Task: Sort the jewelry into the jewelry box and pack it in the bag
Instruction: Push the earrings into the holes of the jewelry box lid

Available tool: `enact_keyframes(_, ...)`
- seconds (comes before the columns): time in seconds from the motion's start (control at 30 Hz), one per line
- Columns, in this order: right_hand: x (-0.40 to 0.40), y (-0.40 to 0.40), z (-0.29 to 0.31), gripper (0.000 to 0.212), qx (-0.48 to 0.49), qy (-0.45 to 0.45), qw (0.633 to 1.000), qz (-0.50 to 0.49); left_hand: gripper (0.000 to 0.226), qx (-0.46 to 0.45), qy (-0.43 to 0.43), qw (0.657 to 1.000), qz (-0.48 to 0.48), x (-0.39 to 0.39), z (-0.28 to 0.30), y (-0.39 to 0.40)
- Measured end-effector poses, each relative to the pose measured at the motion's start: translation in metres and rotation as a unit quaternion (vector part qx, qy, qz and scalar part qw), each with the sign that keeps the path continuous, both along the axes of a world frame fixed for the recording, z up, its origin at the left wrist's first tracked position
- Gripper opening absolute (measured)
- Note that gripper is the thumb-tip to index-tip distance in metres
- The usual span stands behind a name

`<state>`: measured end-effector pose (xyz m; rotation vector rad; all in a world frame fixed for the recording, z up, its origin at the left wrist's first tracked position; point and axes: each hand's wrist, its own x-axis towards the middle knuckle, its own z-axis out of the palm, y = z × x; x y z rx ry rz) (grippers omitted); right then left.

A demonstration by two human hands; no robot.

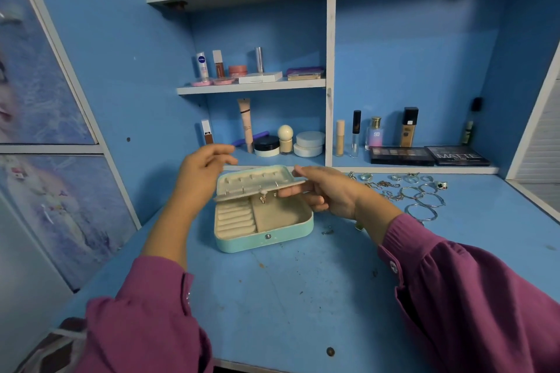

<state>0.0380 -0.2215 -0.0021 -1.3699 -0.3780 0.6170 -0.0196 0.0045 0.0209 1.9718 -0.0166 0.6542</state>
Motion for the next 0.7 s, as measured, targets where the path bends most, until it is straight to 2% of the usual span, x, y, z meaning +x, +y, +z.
enact_keyframes(0.03, 0.0, 0.0, 0.0, 0.021, 0.016, -0.007, 1.0, -0.02, 0.036, -0.031, 0.001, 0.999, 0.014, -0.001, -0.007, 0.007)
enact_keyframes(0.17, 0.0, 0.0, 0.001, 0.019, 0.08, -0.01, 0.995, -0.067, 0.054, -0.064, 0.056, 0.996, 0.015, -0.002, -0.032, 0.027)
enact_keyframes(0.27, 0.0, 0.001, -0.002, 0.017, 0.1, -0.023, 0.991, -0.084, 0.044, -0.112, 0.09, 0.99, -0.005, -0.002, -0.038, 0.034)
enact_keyframes(0.33, 0.001, 0.002, -0.004, 0.022, 0.11, -0.035, 0.989, -0.088, 0.03, -0.112, 0.098, 0.989, -0.017, -0.002, -0.04, 0.036)
enact_keyframes(0.43, -0.001, 0.004, -0.007, 0.023, 0.105, -0.063, 0.986, -0.114, 0.015, -0.124, 0.069, 0.99, -0.012, -0.001, -0.043, 0.032)
enact_keyframes(0.5, -0.001, 0.006, -0.011, 0.02, 0.048, -0.099, 0.98, -0.168, 0.011, -0.129, 0.049, 0.991, 0.001, 0.001, -0.045, 0.029)
enact_keyframes(0.57, -0.002, 0.007, -0.016, 0.019, -0.062, -0.171, 0.96, -0.213, 0.01, -0.138, 0.04, 0.99, 0.012, 0.002, -0.047, 0.026)
enact_keyframes(0.63, -0.002, 0.007, -0.021, 0.019, -0.173, -0.243, 0.928, -0.222, 0.008, -0.149, 0.034, 0.988, 0.022, 0.005, -0.049, 0.026)
enact_keyframes(0.7, -0.005, 0.005, -0.023, 0.02, -0.255, -0.277, 0.902, -0.211, 0.01, -0.147, 0.037, 0.988, 0.029, 0.006, -0.051, 0.025)
